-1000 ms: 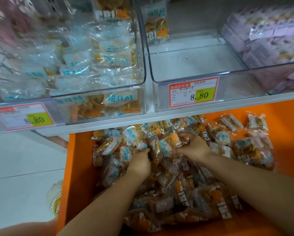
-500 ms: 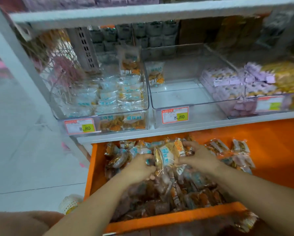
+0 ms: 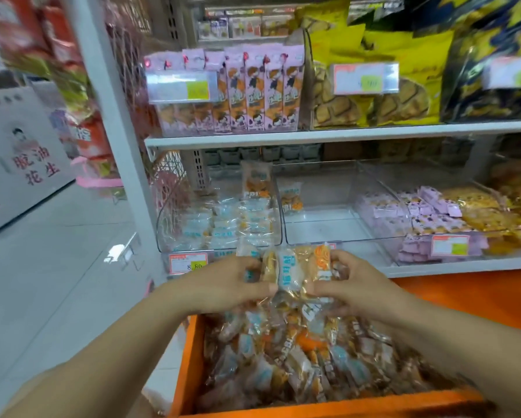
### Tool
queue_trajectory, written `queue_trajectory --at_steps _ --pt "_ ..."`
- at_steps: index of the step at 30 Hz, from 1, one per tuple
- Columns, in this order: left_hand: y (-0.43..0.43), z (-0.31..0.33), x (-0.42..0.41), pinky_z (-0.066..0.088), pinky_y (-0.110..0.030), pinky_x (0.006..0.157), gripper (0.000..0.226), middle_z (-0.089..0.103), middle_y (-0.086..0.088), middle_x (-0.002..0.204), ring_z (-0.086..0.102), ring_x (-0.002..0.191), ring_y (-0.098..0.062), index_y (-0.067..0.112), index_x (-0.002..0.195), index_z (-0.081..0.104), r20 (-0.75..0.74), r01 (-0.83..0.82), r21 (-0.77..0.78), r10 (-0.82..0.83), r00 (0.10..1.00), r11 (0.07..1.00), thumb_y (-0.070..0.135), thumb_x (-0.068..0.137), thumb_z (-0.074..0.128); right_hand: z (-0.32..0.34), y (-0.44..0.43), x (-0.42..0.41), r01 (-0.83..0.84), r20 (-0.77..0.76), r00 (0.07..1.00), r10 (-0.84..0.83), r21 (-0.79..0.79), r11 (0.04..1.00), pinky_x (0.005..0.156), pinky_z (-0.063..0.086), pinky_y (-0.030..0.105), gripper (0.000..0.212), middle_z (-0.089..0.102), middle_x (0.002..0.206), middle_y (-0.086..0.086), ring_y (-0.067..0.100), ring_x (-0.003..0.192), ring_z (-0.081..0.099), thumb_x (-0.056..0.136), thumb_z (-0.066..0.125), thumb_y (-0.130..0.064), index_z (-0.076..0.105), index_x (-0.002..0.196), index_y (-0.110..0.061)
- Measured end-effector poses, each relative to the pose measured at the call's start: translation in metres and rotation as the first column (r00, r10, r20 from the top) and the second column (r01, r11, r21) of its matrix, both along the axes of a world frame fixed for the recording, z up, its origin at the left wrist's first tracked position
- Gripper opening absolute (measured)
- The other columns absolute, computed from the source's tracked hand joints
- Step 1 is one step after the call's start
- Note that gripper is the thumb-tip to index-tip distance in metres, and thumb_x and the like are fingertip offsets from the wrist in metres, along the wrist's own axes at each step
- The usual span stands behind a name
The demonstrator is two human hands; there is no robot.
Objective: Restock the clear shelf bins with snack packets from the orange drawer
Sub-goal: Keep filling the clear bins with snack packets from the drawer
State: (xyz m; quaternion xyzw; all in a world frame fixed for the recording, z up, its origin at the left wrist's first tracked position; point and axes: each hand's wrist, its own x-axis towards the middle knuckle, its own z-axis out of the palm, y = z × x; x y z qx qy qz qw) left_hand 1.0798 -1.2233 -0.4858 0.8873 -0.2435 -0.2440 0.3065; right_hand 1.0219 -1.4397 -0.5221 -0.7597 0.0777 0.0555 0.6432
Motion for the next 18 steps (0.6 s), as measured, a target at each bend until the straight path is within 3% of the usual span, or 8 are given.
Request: queue_trajectory --at_steps 3,6,9,12,15,18 --pt "0.008 0.019 0.002 0.055 -0.036 0.086 0.034 0.064 0.006 0.107 0.066 0.091 -0.011 0.025 0.12 0.056 0.136 -0.011 -0.081 0.022 0.99 0.997 0.041 0.091 0.059 0.023 0.01 0.01 0.002 0.113 0.994 -0.004 0.02 1.0 0.074 0.059 0.035 0.043 0.065 0.107 -0.005 0.013 0.09 0.069 0.074 0.078 -0.01 0.055 0.103 -0.032" --pt "0.017 0.027 0.016 0.055 -0.044 0.083 0.018 0.067 -0.003 0.099 0.067 0.088 -0.02 0.026 0.107 0.061 0.231 -0.042 -0.208 0.091 0.969 0.977 0.034 0.091 0.061 0.04 0.02 0.026 -0.001 0.244 0.97 -0.008 0.035 0.999 0.061 0.055 0.022 0.042 0.064 0.102 -0.011 0.005 0.079 0.069 0.075 0.077 -0.01 0.056 0.101 -0.035" --pt "0.025 0.026 0.034 0.05 -0.05 0.093 0.022 0.056 -0.005 0.113 0.061 0.103 -0.025 0.042 0.1 0.058 0.301 -0.127 -0.272 0.21 0.93 0.954 0.054 0.082 0.06 0.047 0.034 0.054 0.027 0.325 0.945 -0.039 0.042 0.999 0.066 0.057 0.029 0.045 0.06 0.107 -0.008 0.013 0.088 0.066 0.075 0.078 -0.01 0.055 0.101 -0.038" --pt "0.029 0.022 0.055 0.046 -0.05 0.099 0.032 0.045 -0.003 0.118 0.06 0.105 -0.029 0.043 0.11 0.052 0.307 -0.215 -0.325 0.318 0.897 0.921 0.055 0.081 0.059 0.046 0.05 0.085 0.069 0.353 0.931 -0.091 0.073 0.995 0.083 0.056 0.045 0.047 0.058 0.113 -0.007 0.021 0.102 0.063 0.073 0.08 -0.013 0.055 0.1 -0.041" --pt "0.034 0.014 0.078 0.046 -0.045 0.101 0.039 0.029 -0.002 0.123 0.062 0.102 -0.023 0.035 0.129 0.049 0.288 -0.32 -0.346 0.425 0.858 0.882 0.032 0.092 0.06 0.038 0.066 0.116 0.098 0.364 0.924 -0.119 0.074 0.992 0.09 0.052 0.047 0.05 0.058 0.117 -0.007 0.019 0.109 0.059 0.071 0.081 -0.015 0.053 0.098 -0.046" --pt "0.039 0.007 0.104 0.045 -0.046 0.101 0.052 0.024 -0.007 0.137 0.058 0.111 -0.031 0.031 0.141 0.042 0.296 -0.374 -0.337 0.474 0.829 0.864 0.031 0.092 0.06 0.03 0.082 0.145 0.12 0.359 0.921 -0.149 0.104 0.987 0.094 0.051 0.046 0.053 0.057 0.12 -0.007 0.018 0.111 0.057 0.073 0.079 -0.012 0.049 0.103 -0.044"
